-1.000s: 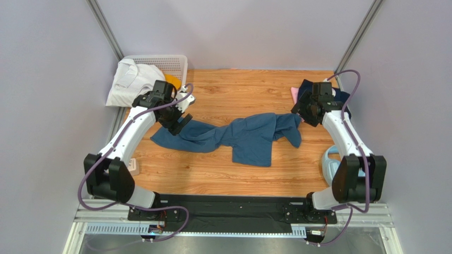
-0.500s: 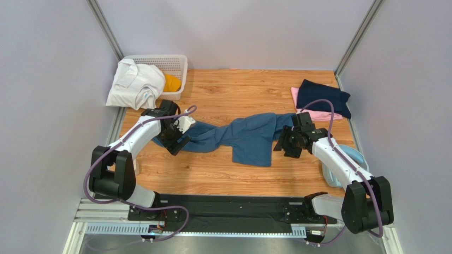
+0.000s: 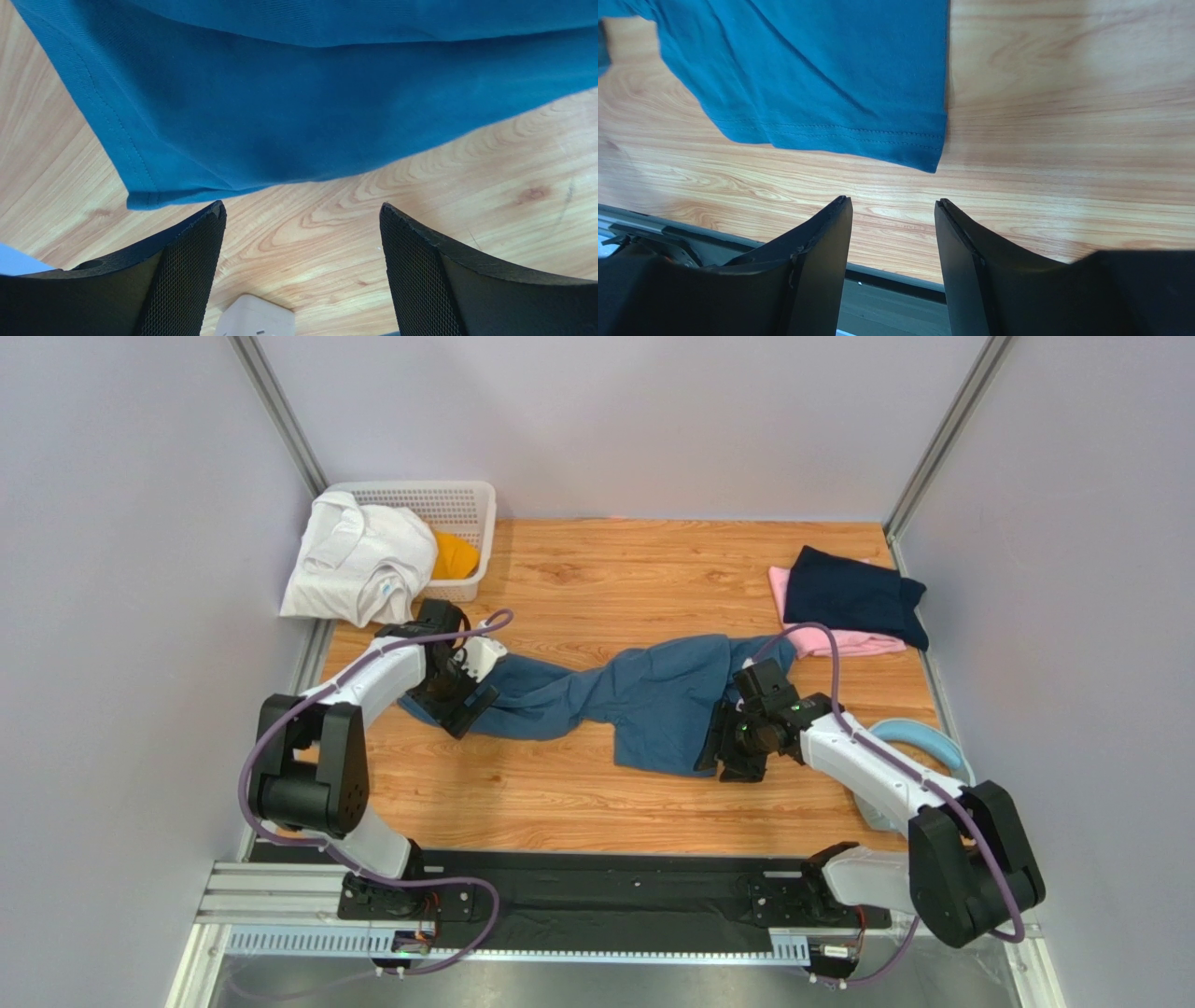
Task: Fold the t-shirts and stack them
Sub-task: Flatten out the tshirt
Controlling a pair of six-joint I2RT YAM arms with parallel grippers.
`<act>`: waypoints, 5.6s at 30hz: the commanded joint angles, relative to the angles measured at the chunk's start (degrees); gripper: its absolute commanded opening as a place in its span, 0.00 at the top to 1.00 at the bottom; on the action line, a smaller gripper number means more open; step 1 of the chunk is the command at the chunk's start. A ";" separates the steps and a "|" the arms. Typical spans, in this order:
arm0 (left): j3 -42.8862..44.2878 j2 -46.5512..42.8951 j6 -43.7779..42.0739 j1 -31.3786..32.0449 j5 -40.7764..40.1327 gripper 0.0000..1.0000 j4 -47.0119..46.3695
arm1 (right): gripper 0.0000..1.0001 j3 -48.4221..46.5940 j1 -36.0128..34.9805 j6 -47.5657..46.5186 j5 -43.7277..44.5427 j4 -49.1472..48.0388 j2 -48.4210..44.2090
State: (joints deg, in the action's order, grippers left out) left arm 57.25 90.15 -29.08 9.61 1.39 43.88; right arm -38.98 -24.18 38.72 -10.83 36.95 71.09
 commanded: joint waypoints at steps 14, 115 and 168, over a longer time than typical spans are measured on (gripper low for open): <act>0.22 3.72 -2.56 -6.00 -0.77 0.14 -5.03 | 0.48 0.49 -1.04 -0.22 1.60 -5.65 6.60; 8.84 14.18 0.16 -16.99 2.56 0.54 -8.55 | 1.00 0.31 -0.95 0.04 3.80 -1.44 -2.36; 64.21 -31.88 5.26 -16.99 10.92 1.00 29.69 | 1.00 -70.62 2.12 -14.46 -2.97 22.56 -38.40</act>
State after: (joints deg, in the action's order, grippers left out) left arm 120.86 59.16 -24.73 -6.94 17.28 75.46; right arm -107.77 -22.61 26.02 -10.94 60.40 28.80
